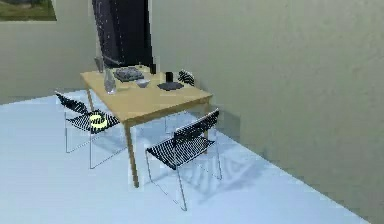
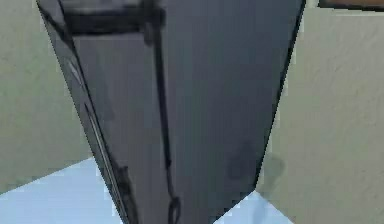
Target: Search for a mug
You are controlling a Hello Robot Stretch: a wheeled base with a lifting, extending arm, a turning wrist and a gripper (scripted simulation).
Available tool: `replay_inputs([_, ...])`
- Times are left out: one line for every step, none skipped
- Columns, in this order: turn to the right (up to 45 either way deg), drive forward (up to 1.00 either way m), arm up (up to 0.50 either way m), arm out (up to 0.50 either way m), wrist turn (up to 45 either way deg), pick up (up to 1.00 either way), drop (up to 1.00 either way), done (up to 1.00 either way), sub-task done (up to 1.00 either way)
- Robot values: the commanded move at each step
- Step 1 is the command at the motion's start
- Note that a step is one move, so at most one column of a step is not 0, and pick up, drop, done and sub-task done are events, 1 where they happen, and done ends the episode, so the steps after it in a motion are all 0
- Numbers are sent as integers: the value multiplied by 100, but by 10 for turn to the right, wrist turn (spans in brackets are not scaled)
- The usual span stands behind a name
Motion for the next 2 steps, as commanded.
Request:
replay_inputs([450, 0, 0, 0, 0, 0, 0, 0, 0])
replay_inputs([0, 5, 0, 0, 0, 0, 0, 0, 0])
